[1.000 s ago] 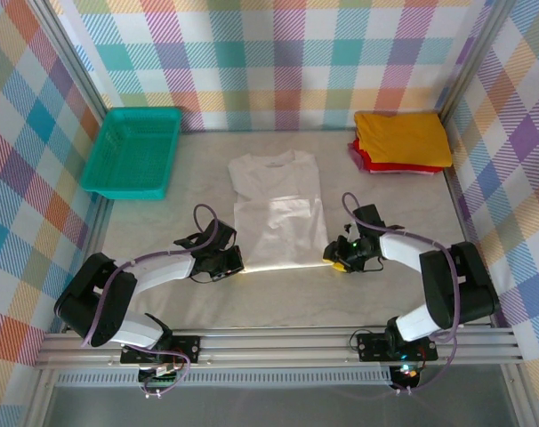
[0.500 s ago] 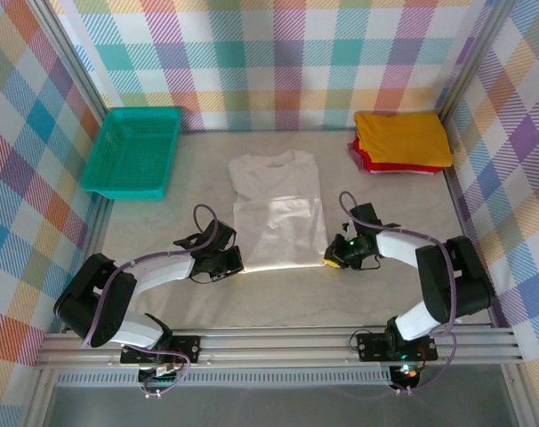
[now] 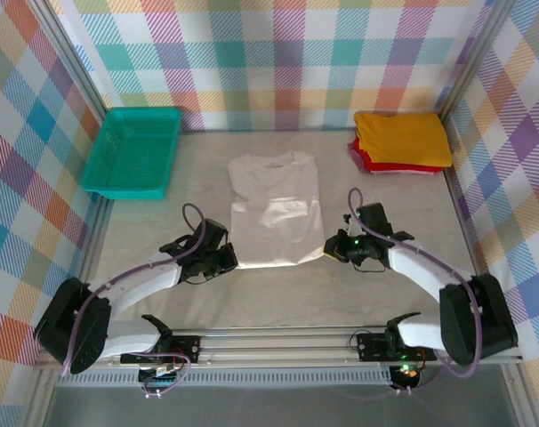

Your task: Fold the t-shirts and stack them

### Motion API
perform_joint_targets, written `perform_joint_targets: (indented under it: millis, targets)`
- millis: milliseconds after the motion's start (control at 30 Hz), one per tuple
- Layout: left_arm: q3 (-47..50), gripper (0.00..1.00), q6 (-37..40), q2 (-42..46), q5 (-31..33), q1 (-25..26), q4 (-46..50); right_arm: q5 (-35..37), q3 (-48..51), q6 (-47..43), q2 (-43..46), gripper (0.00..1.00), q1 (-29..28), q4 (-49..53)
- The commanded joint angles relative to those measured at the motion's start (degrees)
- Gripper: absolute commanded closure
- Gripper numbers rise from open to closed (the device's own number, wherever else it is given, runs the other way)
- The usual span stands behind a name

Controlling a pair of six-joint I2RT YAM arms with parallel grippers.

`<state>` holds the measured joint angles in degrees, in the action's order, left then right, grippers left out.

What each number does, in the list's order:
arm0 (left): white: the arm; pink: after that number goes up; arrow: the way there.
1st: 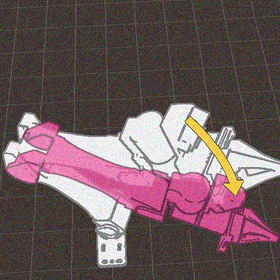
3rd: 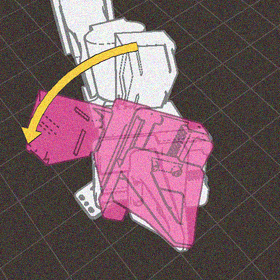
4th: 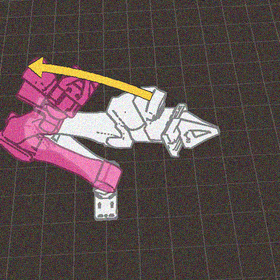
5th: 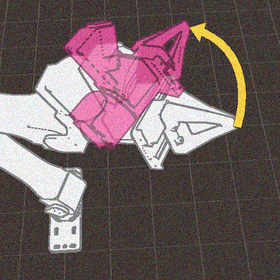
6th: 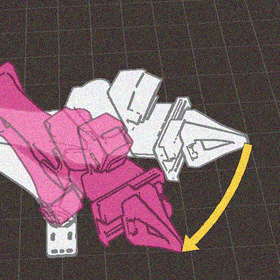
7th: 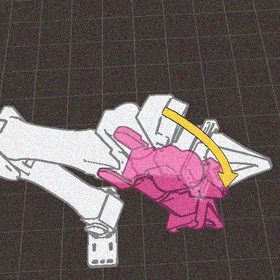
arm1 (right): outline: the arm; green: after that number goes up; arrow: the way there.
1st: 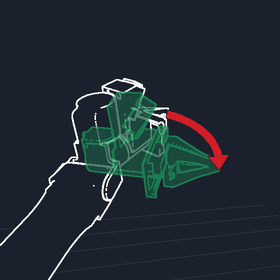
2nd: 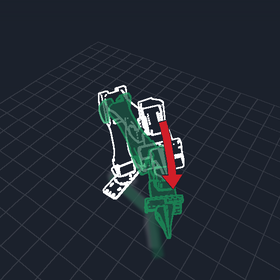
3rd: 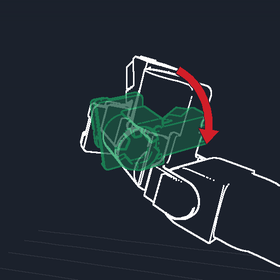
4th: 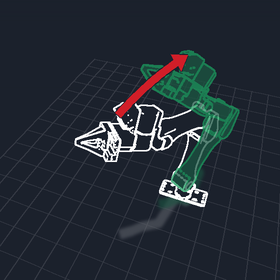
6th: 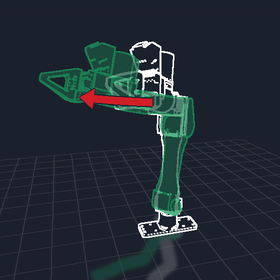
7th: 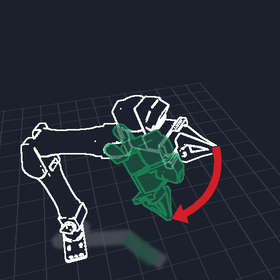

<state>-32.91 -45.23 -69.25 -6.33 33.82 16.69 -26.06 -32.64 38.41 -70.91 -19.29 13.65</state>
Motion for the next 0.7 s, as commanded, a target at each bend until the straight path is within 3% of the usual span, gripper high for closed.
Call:
perform_joint_targets:
  millis: [0,200,367,500,567,667]
  targets:
    - [3.53,1.00,-0.82,5.82,0.40,0.21,5.41,-0.06,3.67,0.00,5.06,1.00,-2.78,5.16]
    - [5.84,1.00,-4.22,22.50,-0.26,5.30,12.49,3.44,8.00,5.08,22.50,1.00,-8.92,12.93]
    - [2.13,1.00,-3.31,30.78,-2.19,6.51,17.26,7.01,5.47,7.47,33.46,1.00,-9.63,20.34]
    - [-6.69,1.00,0.04,26.36,0.94,5.17,18.81,12.55,-3.16,4.71,28.82,1.00,-9.54,22.51]
    - [-11.41,1.00,2.28,22.09,1.23,2.32,18.62,14.28,-8.37,2.63,23.60,1.00,-9.22,21.30]
    - [-15.94,1.00,4.57,15.17,-3.51,-4.81,12.59,14.55,-14.89,0.52,16.61,1.00,-6.73,17.62]
